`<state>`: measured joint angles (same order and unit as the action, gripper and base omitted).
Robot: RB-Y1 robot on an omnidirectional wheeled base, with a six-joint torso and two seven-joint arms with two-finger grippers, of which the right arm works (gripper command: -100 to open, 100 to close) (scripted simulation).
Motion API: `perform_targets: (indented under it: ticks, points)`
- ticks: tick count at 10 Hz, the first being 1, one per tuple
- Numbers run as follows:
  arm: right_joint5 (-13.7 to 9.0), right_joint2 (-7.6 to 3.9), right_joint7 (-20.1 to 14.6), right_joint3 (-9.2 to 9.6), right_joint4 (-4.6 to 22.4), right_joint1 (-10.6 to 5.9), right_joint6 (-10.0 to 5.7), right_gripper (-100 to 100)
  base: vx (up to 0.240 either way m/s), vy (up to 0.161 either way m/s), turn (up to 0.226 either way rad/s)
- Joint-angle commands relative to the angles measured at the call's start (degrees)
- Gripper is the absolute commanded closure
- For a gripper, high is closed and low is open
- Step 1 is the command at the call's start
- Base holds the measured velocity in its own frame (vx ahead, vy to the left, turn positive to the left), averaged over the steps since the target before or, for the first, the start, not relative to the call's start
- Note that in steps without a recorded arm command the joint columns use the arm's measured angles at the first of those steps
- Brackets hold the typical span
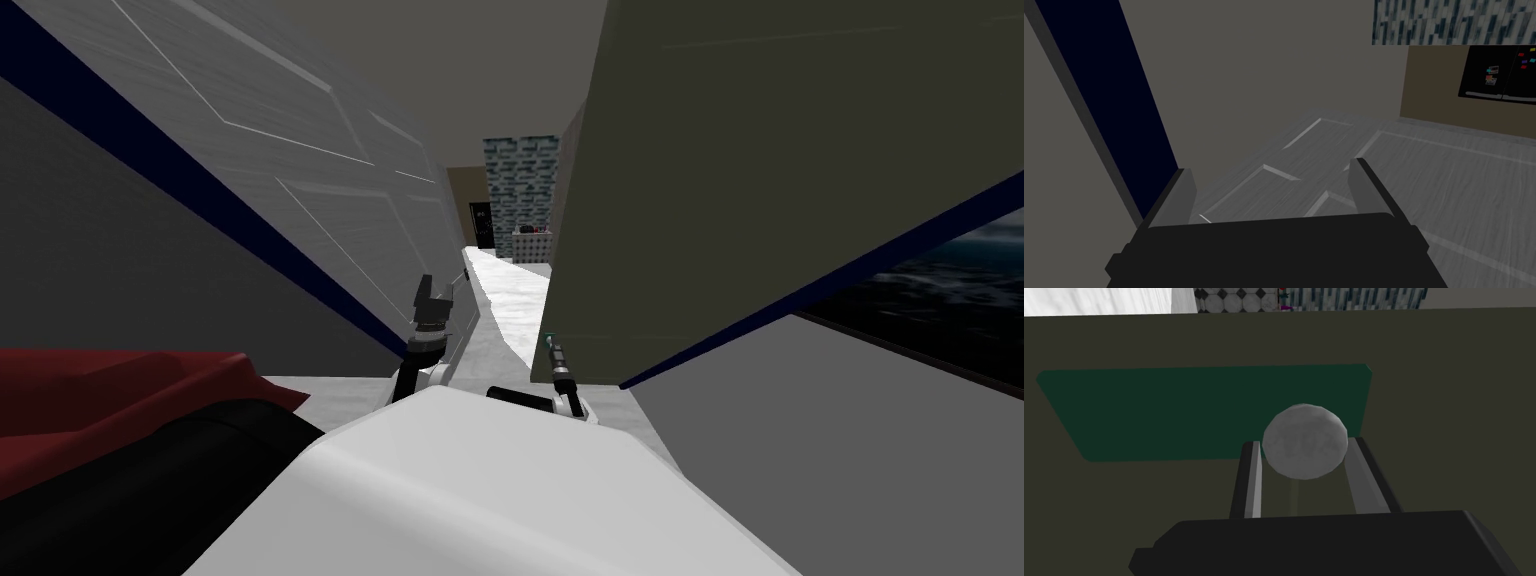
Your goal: Push the door open
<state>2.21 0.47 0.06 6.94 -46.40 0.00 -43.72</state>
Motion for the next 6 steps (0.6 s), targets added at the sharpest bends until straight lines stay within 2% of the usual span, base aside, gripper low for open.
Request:
perform_targets:
  ticks: [1, 4, 6]
  points:
    - [-0.4, -0.93, 0.2, -0.72, 0.1, -0.09, 0.03, 100, 0.090, 0.053, -0.025]
    - [-0.9, -1.93, 0.5, -1.69, 0.1, -0.22, 0.08, 100, 0.146, 0.057, -0.037]
    - [-1.4, -2.75, 0.8, -2.73, 0.2, -0.36, 0.13, 100, 0.201, 0.066, -0.070]
